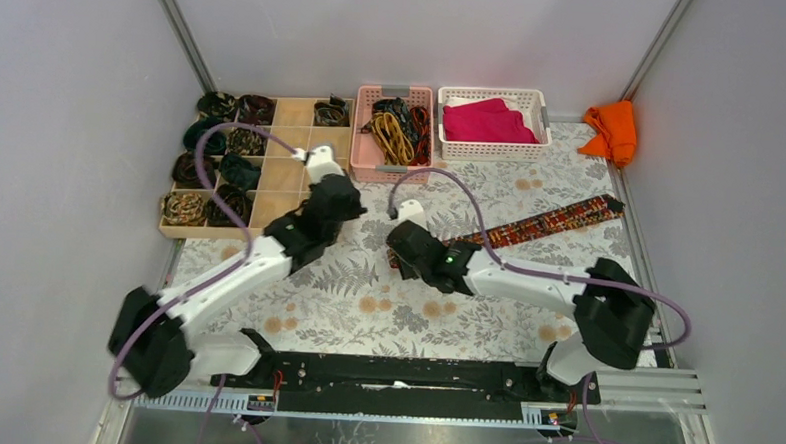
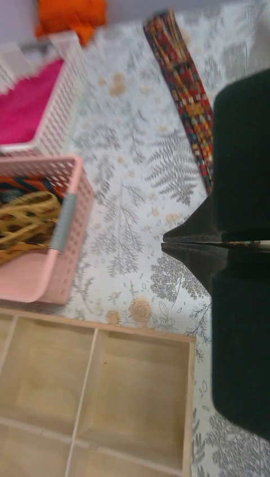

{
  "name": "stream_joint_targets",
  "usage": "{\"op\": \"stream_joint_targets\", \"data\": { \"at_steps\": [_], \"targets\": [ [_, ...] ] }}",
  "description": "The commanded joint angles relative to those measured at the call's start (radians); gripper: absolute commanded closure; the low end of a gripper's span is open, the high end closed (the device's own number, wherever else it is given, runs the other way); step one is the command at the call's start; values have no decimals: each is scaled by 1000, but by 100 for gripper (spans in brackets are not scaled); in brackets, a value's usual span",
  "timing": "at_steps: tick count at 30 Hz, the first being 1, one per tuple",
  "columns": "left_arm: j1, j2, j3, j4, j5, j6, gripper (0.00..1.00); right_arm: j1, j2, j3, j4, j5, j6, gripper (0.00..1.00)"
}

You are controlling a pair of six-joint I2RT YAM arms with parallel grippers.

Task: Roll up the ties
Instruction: Roll the tie at the center of the board.

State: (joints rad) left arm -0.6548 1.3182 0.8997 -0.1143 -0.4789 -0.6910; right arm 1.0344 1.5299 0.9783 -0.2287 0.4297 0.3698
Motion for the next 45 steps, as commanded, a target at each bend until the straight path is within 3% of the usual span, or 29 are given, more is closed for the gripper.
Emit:
{"op": "stream_joint_targets", "data": {
  "at_steps": [1,7,14,24,38,45],
  "targets": [
    [-3,-199,-88,-110,-78,-15,100,36,107,110,-37,34,-61,49],
    [-3,-345,-135,-155,-105,6,100,40,224,210,-34,12,-83,44],
    [-3,-341,-140,-165,-111,22,100,41,352,295,-39,37,-116,36],
    [-3,-355,-159,-139,-110,48,100,33,448,335,-70,124,-75,36],
    [-3,-373,-183,-110,-95,61,100,-31,468,334,-39,-46,-24,67],
    [3,-306,-199,-73,-84,34,100,-31,402,326,35,-243,2,86]
  ]
}}
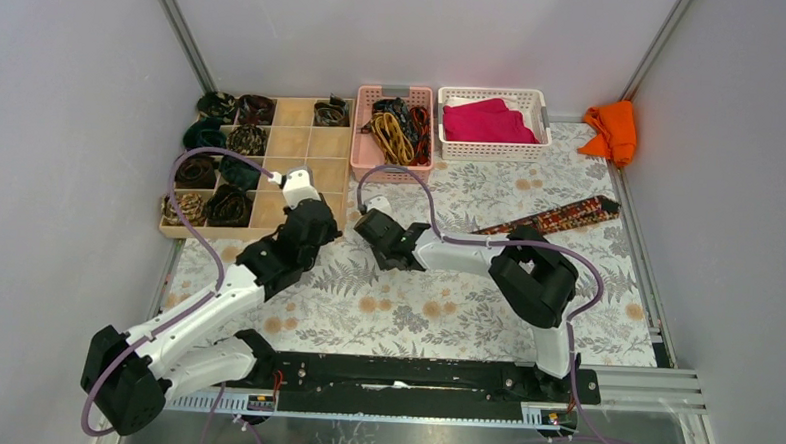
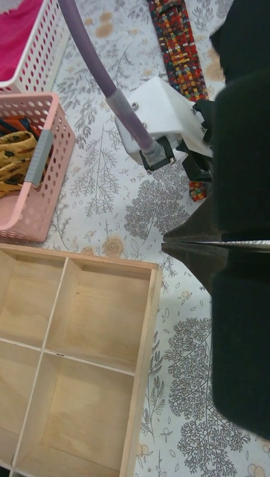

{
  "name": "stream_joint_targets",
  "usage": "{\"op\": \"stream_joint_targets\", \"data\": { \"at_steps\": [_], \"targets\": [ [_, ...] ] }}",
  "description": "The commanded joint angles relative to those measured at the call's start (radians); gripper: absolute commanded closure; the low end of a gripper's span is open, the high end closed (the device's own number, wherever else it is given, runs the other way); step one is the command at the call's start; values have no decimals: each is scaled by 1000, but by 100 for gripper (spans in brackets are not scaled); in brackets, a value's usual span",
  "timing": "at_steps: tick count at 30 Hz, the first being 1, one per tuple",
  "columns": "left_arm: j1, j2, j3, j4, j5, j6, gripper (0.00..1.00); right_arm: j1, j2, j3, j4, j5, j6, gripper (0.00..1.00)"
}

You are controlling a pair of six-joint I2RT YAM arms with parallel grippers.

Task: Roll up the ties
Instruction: Roll the tie at the center of the board.

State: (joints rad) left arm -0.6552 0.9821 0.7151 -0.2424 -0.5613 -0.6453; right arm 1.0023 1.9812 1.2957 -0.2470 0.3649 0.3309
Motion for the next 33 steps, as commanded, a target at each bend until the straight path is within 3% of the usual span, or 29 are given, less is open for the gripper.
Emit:
{"op": "stream_joint_targets", "data": {
  "at_steps": [1,12,20,26,33],
  "targets": [
    [5,39,-13,57,1,-14,100,0,-59,8,59,-216,48,86],
    [15,88,8,49,-12,-2,100,-22,-154,-80,233,-520,174,87],
    [16,173,37,73,17,2,100,-145,-202,-277,546,-803,362,87],
    [16,220,45,123,61,9,100,-211,-221,-404,745,-906,474,87],
    [14,272,31,219,126,30,100,-243,-237,-451,834,-975,517,88]
  ]
}}
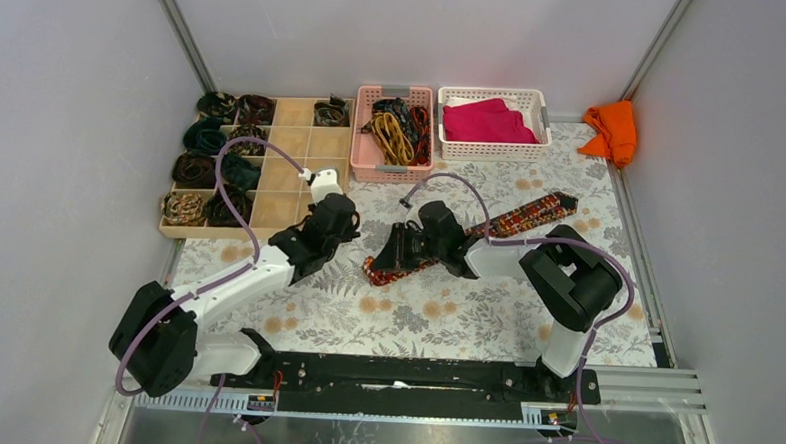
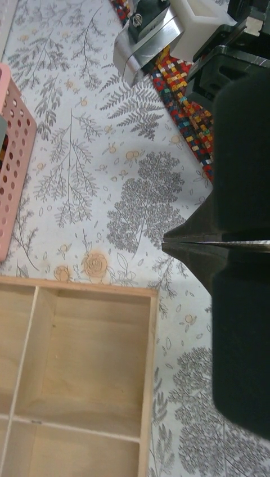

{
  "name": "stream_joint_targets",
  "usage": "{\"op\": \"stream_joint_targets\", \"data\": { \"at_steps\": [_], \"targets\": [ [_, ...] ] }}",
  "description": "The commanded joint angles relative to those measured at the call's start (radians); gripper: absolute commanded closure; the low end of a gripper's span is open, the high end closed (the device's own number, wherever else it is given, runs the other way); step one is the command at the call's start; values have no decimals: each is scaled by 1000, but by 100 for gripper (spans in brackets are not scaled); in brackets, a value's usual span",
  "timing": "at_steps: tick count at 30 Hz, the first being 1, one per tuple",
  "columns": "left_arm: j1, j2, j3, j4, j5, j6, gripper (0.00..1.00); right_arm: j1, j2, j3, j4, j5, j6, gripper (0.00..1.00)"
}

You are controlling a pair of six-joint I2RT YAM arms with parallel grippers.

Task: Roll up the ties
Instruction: Roll the tie at the center of the board.

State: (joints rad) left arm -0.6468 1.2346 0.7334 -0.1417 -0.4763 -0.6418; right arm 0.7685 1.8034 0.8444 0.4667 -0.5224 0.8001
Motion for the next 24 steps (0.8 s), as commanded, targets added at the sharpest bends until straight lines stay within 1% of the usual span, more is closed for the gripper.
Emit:
{"op": "stream_joint_targets", "data": {
  "at_steps": [1,3,6,10,14,19,20,24],
  "targets": [
    [7,31,10,137,52,36,100,-8,-68,-1,115,-90,45,88],
    [7,66,28,139,67,55,100,-8,-84,2,94,-93,25,88],
    [16,132,75,139,146,77,100,-8,-99,5,50,-87,-10,88],
    [53,184,52,195,327,66,100,-9,-94,-7,45,-87,-31,88],
    [92,199,-32,332,541,48,100,-8,-95,-17,40,-74,-54,89],
    [130,233,-96,450,746,47,100,-8,-94,-21,34,-67,-75,89],
    [138,248,-101,471,808,44,100,-8,-95,-20,27,-62,-83,89],
    [154,332,-121,541,978,21,100,-9,-101,-27,27,-55,-91,89]
  ]
}}
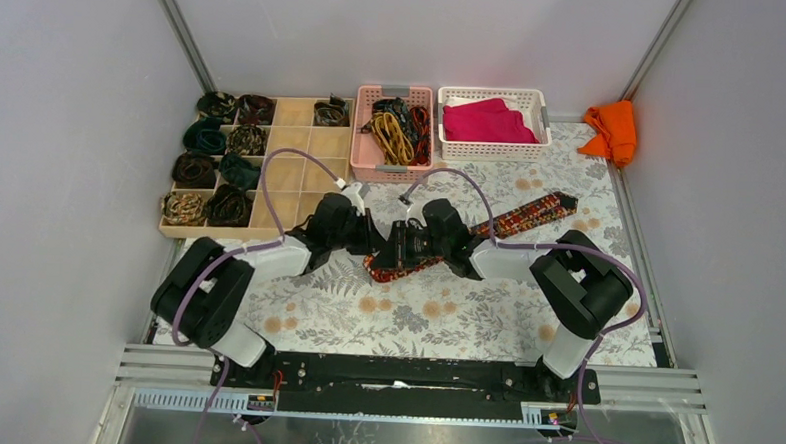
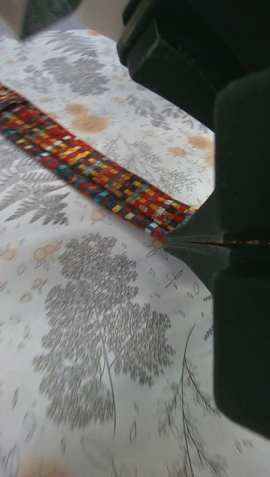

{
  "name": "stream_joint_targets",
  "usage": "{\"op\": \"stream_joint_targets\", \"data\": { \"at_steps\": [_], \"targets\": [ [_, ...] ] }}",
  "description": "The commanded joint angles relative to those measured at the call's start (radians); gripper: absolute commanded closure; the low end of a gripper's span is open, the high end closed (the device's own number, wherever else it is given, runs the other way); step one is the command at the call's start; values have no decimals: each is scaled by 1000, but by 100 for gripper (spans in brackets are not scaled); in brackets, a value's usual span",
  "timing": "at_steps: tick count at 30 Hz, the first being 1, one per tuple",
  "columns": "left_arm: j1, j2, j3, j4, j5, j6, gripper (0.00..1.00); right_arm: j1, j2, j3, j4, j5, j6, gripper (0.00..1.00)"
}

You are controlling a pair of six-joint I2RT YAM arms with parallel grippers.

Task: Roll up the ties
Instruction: Roll the tie at the center of the board.

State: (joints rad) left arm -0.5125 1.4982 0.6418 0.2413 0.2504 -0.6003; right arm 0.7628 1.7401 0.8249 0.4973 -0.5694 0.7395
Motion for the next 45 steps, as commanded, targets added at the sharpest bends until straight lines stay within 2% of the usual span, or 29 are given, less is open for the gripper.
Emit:
{"op": "stream_joint_targets", "data": {
  "at_steps": [1,6,18,26,33,45],
  "targets": [
    [20,86,-37,176,285,-27,100,-3,-37,-7,-4,-6,-33,89],
    [22,131,-86,225,389,-30,100,-3,-40,-6,-7,-5,-41,89],
    [23,115,-163,200,470,-7,100,-16,-52,-12,-12,46,-46,90],
    [27,194,-122,162,491,14,100,-37,-105,-38,-42,94,-74,91],
    [26,276,-75,179,509,-4,100,-65,-134,-41,-140,160,-137,91],
    [26,258,-9,92,490,30,100,-85,-160,-73,-257,291,-204,91]
  ]
}}
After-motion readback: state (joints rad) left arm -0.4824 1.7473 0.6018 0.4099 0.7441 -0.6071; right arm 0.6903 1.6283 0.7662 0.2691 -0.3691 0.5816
